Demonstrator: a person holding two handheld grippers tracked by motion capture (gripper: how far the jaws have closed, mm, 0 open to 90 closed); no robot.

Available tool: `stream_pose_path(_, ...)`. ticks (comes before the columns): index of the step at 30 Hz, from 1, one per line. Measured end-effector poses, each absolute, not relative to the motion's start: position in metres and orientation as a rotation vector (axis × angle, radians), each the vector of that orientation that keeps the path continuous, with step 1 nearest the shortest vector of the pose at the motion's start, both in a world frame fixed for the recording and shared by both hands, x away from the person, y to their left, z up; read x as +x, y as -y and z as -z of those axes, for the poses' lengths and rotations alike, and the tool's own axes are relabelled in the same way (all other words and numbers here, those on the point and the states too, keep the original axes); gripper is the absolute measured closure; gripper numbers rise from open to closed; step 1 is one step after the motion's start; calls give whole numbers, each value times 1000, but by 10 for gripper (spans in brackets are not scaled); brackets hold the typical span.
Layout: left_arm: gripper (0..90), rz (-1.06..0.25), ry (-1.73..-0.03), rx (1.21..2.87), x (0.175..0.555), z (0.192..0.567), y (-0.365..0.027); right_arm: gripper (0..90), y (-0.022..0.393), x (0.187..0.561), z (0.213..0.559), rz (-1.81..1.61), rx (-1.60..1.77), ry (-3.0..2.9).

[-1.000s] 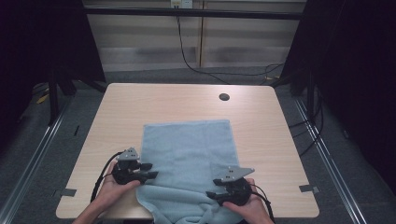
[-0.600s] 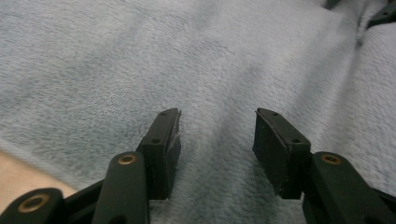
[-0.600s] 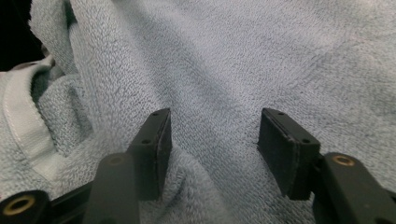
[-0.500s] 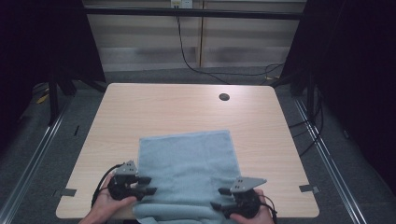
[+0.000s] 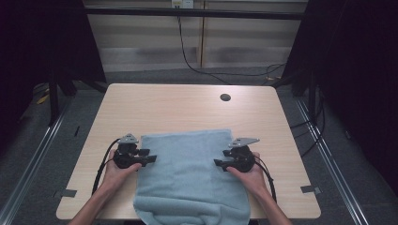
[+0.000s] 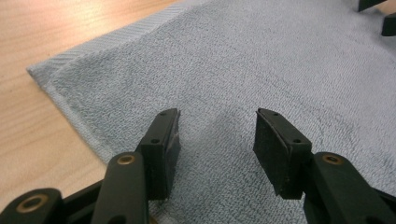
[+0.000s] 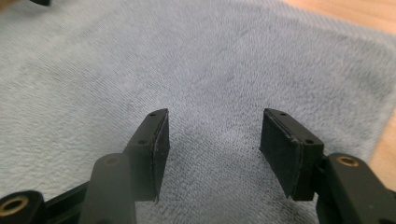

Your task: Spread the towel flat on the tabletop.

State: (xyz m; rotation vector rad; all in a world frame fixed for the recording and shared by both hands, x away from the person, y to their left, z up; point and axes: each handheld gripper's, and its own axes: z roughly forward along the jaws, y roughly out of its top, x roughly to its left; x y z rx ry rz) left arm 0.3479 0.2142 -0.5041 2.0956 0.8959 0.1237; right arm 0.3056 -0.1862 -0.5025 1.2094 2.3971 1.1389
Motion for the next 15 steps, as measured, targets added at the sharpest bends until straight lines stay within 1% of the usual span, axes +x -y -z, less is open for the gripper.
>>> stream_pose_path(5, 471, -146, -883, 2097, 344, 505, -212, 418, 186, 300, 504, -1104, 1207, -2409)
stream_pose_path(8, 462, -99, -854, 2093, 338, 506, -209, 419, 192, 285, 505, -1120, 1186, -2401)
stream_pose_path(10, 462, -89, -845, 2096, 336, 506, -209, 420, 194, 281, 504, -1126, 1188, -2415)
stream_pose_path(12, 462, -74, -823, 2099, 329, 506, -208, 421, 200, 265, 504, -1140, 1186, -2424)
stream_pose_path(15, 462, -60, -806, 2112, 322, 505, -207, 420, 203, 251, 502, -1145, 1192, -2441)
